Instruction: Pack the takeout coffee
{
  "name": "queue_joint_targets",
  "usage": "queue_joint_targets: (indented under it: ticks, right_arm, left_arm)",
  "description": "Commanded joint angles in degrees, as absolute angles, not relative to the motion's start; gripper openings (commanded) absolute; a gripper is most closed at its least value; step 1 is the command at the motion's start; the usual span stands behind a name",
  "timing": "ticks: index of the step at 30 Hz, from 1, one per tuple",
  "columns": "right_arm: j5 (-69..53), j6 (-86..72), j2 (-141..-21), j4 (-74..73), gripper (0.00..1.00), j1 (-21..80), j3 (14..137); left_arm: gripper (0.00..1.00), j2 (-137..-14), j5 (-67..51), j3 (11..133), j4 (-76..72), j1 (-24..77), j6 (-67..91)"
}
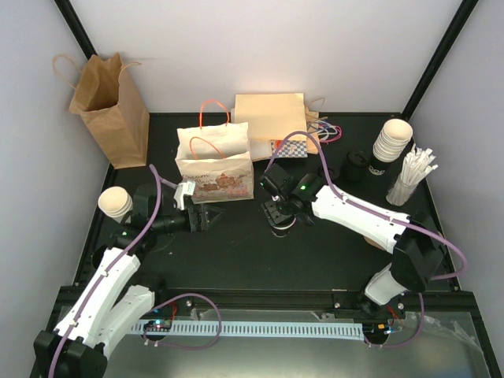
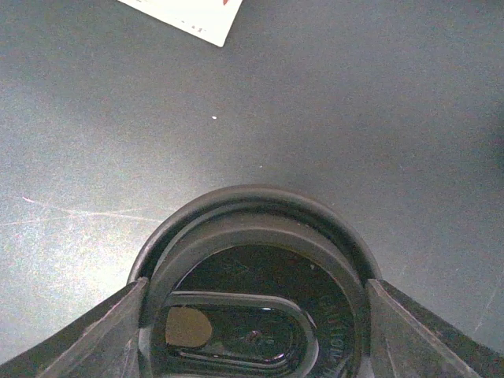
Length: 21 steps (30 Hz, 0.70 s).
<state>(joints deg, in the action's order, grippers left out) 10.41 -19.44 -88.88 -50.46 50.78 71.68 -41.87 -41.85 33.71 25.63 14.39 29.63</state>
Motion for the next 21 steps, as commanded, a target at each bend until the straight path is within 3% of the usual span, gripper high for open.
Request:
queue_joint_targets:
  ticks: [1,21]
  right_arm:
    - [12.91,-19.16,-91.06,-50.10,0.70,51.42,71.83]
    - [15.62,-19.14,-90.51,-54.32,0.70,52.29,74.51]
  left_arm:
    - [0.99,-42.19,-42.67,33.61,24.43,14.77,28.83]
    - [0.99,-42.89,-42.84,33.40,24.05,15.19,28.92]
